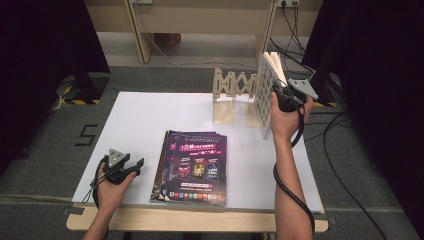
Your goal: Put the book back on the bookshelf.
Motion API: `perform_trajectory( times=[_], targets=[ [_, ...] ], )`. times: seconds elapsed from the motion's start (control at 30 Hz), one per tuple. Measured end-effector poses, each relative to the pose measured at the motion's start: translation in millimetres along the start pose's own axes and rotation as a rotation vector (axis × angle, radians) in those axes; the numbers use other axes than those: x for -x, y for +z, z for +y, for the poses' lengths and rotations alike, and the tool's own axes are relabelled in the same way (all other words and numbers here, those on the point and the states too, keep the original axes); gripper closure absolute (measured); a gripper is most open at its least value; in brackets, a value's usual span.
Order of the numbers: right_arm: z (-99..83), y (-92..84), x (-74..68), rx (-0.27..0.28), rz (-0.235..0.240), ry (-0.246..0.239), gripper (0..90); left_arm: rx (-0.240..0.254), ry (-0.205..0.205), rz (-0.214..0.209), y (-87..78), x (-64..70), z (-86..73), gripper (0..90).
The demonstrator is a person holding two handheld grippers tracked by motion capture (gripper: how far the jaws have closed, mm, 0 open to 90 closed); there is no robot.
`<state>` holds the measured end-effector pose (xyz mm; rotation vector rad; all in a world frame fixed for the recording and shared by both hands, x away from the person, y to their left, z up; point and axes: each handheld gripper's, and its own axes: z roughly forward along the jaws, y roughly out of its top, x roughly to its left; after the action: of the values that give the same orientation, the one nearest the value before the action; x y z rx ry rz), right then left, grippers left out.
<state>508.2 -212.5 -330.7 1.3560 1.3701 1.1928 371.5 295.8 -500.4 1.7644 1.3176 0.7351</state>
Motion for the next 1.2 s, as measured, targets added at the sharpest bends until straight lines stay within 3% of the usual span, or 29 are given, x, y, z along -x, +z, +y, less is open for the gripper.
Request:
perform_trajectory(
  times=[0.73,1.2],
  targets=[
    [-7.9,-25.3,0.9,-0.017,-0.006,-0.015,53.4,0.007,-0.004,-0.005,-0.1,0.2,-0.2,39.0],
    [-18.2,-47.1,9.2,-0.038,0.001,0.019,53.8,0.002,0.004,-0.004,0.1,0.8,0.0,39.1]
  ],
)
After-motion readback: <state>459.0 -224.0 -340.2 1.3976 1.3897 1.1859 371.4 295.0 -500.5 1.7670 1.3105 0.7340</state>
